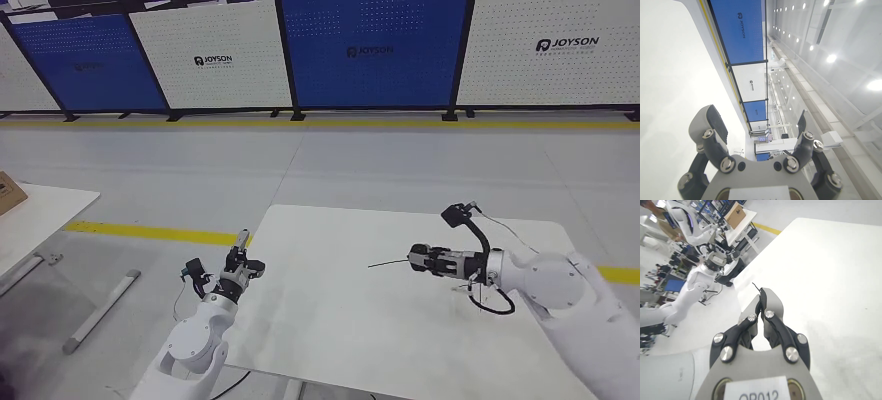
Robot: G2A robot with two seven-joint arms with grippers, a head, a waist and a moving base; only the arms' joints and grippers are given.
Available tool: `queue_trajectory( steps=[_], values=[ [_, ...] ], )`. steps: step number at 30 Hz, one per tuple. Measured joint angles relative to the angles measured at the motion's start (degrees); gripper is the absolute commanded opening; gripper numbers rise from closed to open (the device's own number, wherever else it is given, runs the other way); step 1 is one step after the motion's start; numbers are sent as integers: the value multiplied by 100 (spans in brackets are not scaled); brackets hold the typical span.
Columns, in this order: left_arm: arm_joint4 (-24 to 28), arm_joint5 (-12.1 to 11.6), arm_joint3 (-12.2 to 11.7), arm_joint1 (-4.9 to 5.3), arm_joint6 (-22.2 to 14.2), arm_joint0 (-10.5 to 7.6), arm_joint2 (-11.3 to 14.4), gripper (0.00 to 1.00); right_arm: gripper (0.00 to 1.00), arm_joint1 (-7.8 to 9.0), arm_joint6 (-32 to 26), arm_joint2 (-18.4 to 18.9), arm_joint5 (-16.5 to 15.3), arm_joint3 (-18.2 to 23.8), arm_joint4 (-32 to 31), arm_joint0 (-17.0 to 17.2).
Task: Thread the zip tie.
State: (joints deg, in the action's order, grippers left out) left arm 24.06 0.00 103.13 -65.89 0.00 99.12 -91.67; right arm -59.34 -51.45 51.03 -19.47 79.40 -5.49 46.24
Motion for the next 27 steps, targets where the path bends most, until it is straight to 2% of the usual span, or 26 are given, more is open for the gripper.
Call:
queue_trajectory(
  steps=[13, 15, 17, 18, 20, 21, 24, 25, 27],
  values=[
    [0, 0, 0, 0, 0, -1, 0, 100, 0, -2, -33, -1, 0, -7, 84, -2],
    [32, 85, -6, -3, -47, -25, 17, 100, 0, 2, 137, -15, 164, 64, -114, 6],
    [101, 370, 24, 1, -166, -34, 4, 100, 0, -3, 492, -94, 656, 235, -696, 8],
    [118, 622, 93, 10, -243, -34, -30, 100, 0, -22, 665, -187, 995, 401, -1161, 39],
    [282, 962, 225, 21, -447, 15, -86, 100, 0, -40, 778, -271, 1185, 510, -1656, 55],
    [467, 1270, 334, 34, -647, 45, -169, 100, 0, -47, 841, -303, 1058, 522, -1887, 49],
    [897, 1977, 582, 83, -1145, 111, -441, 100, 0, -56, 1016, -359, 433, 567, -2287, 54],
    [1008, 2050, 604, 106, -1311, 156, -482, 100, 0, -56, 1066, -363, 288, 587, -2377, 63],
    [1201, 1977, 666, 188, -1682, 254, -531, 100, 0, -51, 1154, -357, 28, 631, -2542, 83]
  ],
)
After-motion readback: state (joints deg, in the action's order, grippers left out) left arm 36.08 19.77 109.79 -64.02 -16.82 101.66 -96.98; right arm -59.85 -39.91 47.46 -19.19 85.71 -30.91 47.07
